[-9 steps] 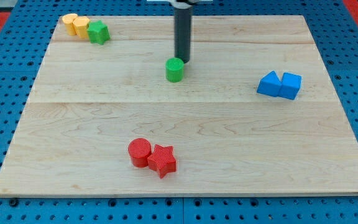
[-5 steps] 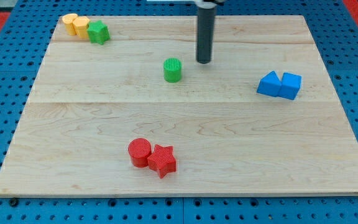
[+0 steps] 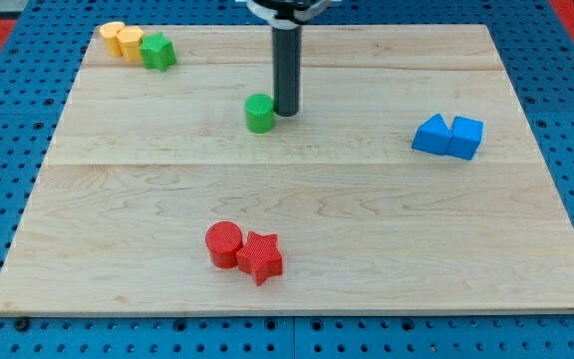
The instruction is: Slide the green circle towards center left
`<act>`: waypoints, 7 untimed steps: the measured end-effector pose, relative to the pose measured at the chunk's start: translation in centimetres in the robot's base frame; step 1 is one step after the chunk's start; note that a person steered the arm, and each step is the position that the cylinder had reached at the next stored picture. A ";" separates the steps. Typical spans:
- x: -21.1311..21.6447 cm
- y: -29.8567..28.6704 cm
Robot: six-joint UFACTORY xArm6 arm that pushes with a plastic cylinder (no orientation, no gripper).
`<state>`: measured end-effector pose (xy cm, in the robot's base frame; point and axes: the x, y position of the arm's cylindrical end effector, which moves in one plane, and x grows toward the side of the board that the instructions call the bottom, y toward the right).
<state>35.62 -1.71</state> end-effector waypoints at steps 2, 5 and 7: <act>2.9 -3.6; 2.8 -14.5; 2.3 -17.8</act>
